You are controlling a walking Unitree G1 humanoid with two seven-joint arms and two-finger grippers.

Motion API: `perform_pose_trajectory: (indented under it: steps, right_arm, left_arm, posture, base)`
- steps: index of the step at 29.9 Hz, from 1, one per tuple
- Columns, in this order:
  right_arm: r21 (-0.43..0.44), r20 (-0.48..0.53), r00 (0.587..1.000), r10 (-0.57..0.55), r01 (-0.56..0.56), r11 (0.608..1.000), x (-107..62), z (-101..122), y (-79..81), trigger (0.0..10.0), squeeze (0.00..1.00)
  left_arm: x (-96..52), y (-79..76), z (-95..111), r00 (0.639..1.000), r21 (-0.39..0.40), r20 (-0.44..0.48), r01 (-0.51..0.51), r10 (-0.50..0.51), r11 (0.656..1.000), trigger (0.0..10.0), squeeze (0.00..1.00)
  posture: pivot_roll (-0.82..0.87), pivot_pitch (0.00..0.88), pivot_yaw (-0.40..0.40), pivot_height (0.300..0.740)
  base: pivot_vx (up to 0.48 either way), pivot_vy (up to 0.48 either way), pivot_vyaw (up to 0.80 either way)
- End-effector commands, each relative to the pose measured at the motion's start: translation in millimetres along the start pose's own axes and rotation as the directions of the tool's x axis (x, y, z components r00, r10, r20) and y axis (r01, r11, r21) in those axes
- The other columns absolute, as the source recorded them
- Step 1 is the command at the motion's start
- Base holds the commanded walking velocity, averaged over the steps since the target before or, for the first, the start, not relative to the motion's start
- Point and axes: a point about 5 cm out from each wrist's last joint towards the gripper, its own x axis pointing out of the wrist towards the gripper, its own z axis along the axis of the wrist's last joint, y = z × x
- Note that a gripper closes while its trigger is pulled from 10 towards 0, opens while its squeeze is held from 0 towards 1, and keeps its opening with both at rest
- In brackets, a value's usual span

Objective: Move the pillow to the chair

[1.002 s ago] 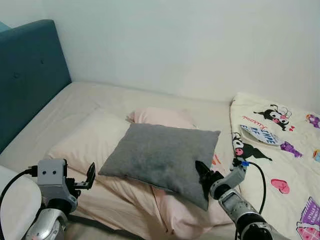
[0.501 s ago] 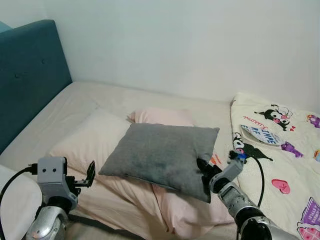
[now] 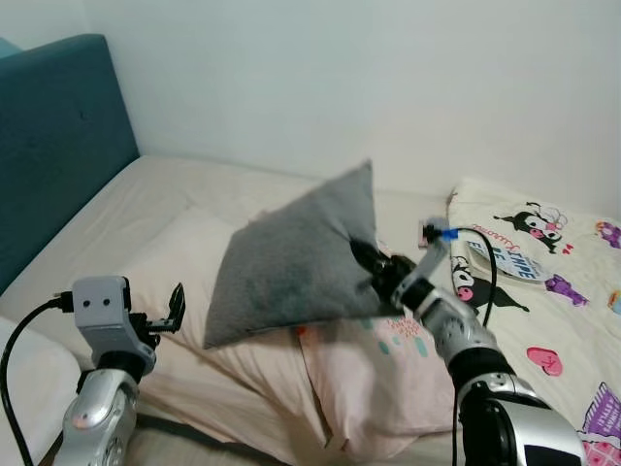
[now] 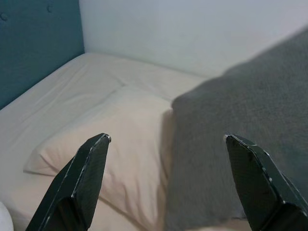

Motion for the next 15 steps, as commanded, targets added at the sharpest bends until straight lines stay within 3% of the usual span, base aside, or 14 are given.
perform_pose_trajectory:
  steps: [1, 3, 5, 7, 12, 15]
  right_arm:
    - [-0.058, 0.110, 0.986, 0.124, -0.118, 0.991, 16.0, 36, 18.1, 0.0, 0.00]
    - [-0.093, 0.151, 0.955, 0.257, -0.245, 0.965, 31.1, 54, 45.9, 0.0, 0.00]
    - [-0.093, 0.151, 0.955, 0.257, -0.245, 0.965, 31.1, 54, 45.9, 0.0, 0.00]
    - [-0.118, 0.134, 0.935, 0.327, -0.313, 0.942, 36.0, 53, 59.3, 0.0, 0.00]
    - [-0.159, 0.111, 0.917, 0.384, -0.365, 0.917, 37.3, 48, 68.9, 0.0, 0.00]
    - [-0.163, 0.106, 0.911, 0.398, -0.379, 0.911, 35.8, 46, 71.0, 0.0, 0.00]
  left_arm:
    - [1.6, 0.7, -4, 1.000, -0.024, -0.006, -0.030, 0.030, 0.999, 10.0, 0.00]
    - [5.8, 1.0, -2, 0.998, -0.032, -0.001, -0.056, 0.056, 0.998, 10.0, 0.00]
    - [5.8, 1.0, -2, 0.998, -0.032, -0.001, -0.056, 0.056, 0.998, 10.0, 0.00]
    - [7.8, 0.6, -2, 0.997, -0.036, -0.002, -0.074, 0.074, 0.997, 10.0, 0.00]
    - [9.3, -1.1, -3, 0.996, -0.046, -0.001, -0.089, 0.089, 0.995, 10.0, 0.00]
    - [9.5, -3.0, -3, 0.996, -0.050, 0.001, -0.091, 0.091, 0.995, 10.0, 0.00]
  posture:
    - [0.00, 0.000, -0.092, 0.740]
    - [0.00, 0.000, -0.100, 0.740]
    - [0.00, 0.000, -0.100, 0.740]
    - [0.00, 0.000, -0.103, 0.740]
    - [0.01, 0.000, -0.106, 0.740]
    - [0.01, 0.000, -0.105, 0.740]
  base:
    - [0.000, 0.000, 0.00]
    - [0.000, 0.000, 0.00]
    - [0.000, 0.000, 0.00]
    - [0.000, 0.000, 0.00]
    - [0.000, 0.000, 0.00]
    - [0.000, 0.000, 0.70]
